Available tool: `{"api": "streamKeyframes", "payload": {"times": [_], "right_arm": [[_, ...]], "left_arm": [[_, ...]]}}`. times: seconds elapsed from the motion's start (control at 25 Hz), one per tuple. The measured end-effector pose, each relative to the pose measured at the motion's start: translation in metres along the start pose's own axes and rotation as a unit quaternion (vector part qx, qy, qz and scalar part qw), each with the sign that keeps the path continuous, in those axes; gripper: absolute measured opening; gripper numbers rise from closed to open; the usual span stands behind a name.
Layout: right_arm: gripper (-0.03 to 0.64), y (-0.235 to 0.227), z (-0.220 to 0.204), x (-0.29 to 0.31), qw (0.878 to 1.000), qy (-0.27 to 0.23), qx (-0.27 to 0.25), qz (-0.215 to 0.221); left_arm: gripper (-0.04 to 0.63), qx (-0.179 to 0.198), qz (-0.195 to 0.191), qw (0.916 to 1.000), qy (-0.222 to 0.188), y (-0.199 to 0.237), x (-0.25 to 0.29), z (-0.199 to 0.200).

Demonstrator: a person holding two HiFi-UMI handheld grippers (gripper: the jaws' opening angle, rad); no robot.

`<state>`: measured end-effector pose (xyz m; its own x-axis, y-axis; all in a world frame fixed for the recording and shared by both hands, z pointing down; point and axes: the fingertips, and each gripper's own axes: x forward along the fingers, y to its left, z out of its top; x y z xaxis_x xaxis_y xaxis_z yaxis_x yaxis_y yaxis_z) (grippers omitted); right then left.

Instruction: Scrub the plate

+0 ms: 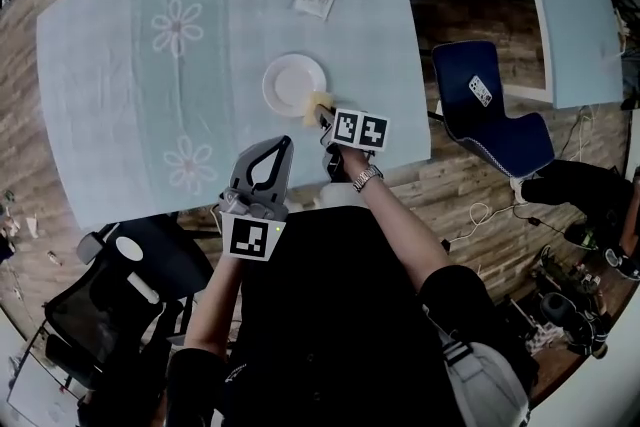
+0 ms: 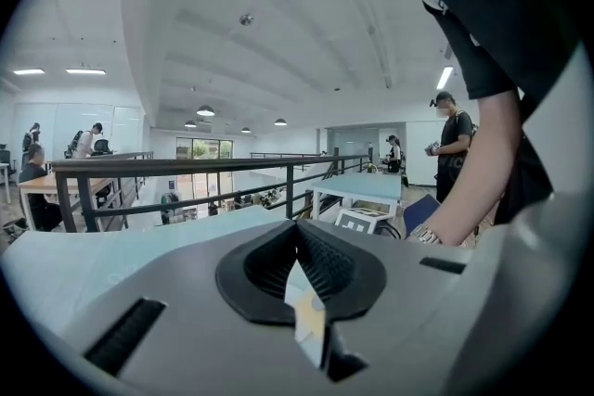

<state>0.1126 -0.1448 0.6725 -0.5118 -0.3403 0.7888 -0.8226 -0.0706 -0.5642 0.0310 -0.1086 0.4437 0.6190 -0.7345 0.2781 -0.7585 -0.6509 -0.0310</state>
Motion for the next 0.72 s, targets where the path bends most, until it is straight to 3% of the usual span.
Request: {"api": "streamKeyframes", "payload": {"times": [0.56,0.72], "right_arm": [[0.066,-0.017,0.033,-0.017,0.999,-0.041,-0.005,-0.032],[0.066,-0.006,0.045,-0.034,0.997,-0.064,-0.022,-0.023]], "left_arm": [[0.012,-0.006,-0.004,0.9999,-0.014,-0.009,0.011,0.002],[0.012,-0.011,0.0,0.9997,-0.024,-0.008,0.01,0.005]]}}
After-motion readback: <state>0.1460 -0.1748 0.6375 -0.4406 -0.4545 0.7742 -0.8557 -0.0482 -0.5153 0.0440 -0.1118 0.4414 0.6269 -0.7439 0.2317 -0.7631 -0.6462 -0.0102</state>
